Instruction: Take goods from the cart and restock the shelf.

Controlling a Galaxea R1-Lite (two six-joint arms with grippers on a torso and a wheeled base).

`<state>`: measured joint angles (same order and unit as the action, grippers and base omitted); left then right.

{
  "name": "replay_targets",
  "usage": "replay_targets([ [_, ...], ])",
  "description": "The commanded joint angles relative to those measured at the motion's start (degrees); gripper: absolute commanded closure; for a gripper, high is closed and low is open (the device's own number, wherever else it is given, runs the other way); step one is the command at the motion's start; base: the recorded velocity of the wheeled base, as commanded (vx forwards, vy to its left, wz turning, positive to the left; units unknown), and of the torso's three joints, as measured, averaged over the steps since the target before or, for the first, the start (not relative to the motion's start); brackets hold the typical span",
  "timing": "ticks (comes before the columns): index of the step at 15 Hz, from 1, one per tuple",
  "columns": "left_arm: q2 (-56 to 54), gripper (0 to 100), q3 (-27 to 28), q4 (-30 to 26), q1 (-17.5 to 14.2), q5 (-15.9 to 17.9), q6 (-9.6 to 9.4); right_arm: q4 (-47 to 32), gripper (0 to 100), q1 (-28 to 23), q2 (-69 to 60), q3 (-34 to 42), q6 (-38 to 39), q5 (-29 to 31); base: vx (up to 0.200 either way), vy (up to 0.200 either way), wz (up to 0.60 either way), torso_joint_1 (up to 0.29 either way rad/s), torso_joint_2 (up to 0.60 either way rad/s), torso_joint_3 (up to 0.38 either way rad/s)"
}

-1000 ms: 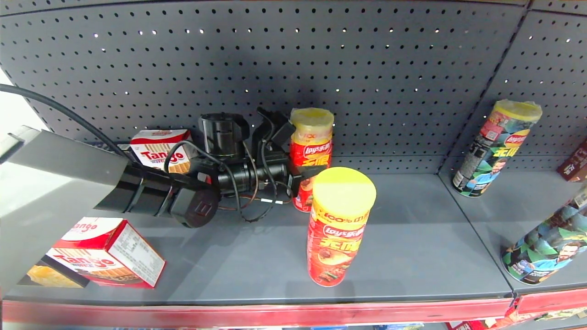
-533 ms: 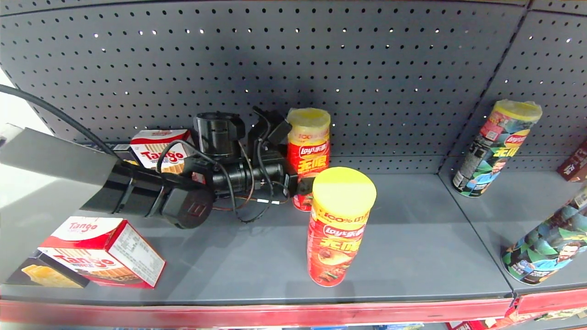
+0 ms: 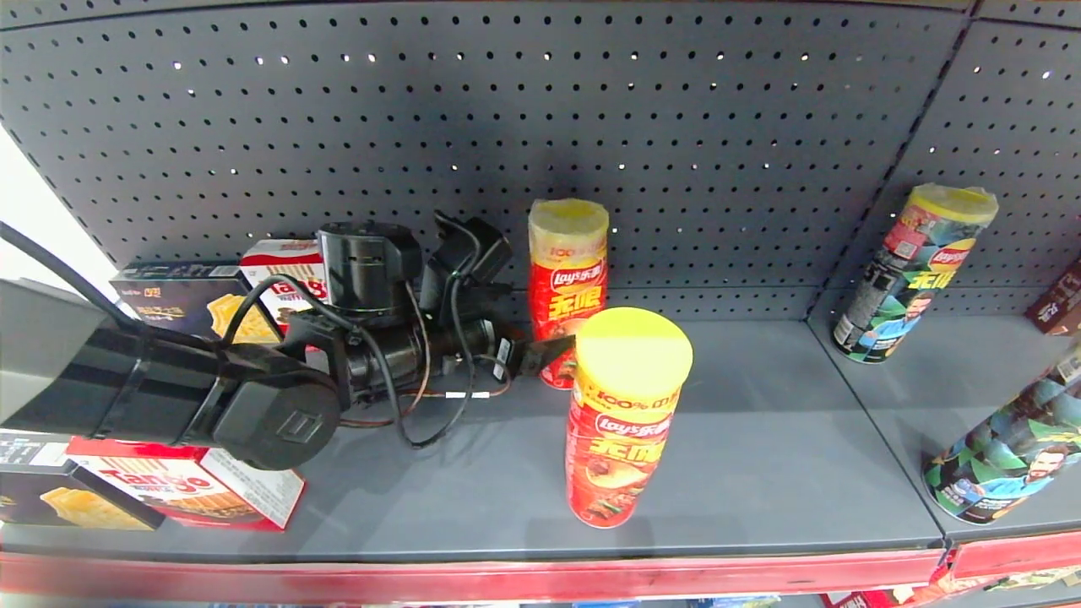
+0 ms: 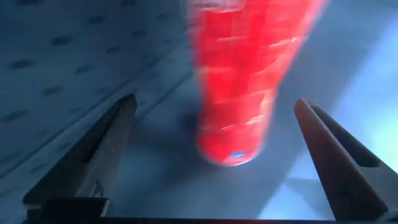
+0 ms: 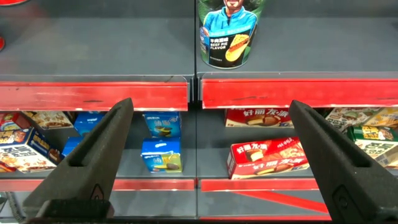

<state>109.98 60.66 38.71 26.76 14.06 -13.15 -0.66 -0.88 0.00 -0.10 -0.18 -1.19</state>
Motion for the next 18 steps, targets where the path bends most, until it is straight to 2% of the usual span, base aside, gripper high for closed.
replay_targets([
  [1,-1.4,0,-0.6,0.1,0.6,-4.4,-2.93,0.0,0,0.0,0.1,0.0,-0.1,0.0,0.0,0.0,0.0,0.0,0.0,0.0],
  [2,-1.4,0,-0.8,0.1,0.7,-5.9,-4.6,0.0,0,0.0,0.1,0.0,0.0,0.0,0.0,0.0,0.0,0.0,0.0,0.0],
  [3,-1.4,0,-0.7,0.1,0.6,-7.1,-5.04,0.0,0,0.0,0.1,0.0,-0.1,0.0,0.0,0.0,0.0,0.0,0.0,0.0],
  [6,-1.2,0,-0.7,0.1,0.2,-9.0,-5.04,0.0,0,0.0,0.1,0.0,-0.1,0.0,0.0,0.0,0.0,0.0,0.0,0.0],
  [9,-1.4,0,-1.2,0.2,0.3,-9.0,-4.95,0.0,0,0.0,0.1,0.0,0.0,0.0,0.0,0.0,0.0,0.0,0.0,0.0],
  [13,-7.8,0,-7.1,0.1,0.7,-9.2,-4.86,0.0,0,0.0,0.1,0.0,0.0,0.0,0.0,0.0,0.0,0.0,0.0,0.0],
  [16,-9.4,0,-10.2,0.5,0.3,-13.4,-5.3,0.0,0,0.0,0.1,0.0,0.0,0.0,0.0,0.0,0.0,0.0,0.0,0.0],
  [18,-9.4,0,-10.3,0.4,0.3,-15.4,-6.53,0.0,0,0.0,0.1,0.0,-0.1,0.0,0.0,0.0,0.0,0.0,0.0,0.0],
])
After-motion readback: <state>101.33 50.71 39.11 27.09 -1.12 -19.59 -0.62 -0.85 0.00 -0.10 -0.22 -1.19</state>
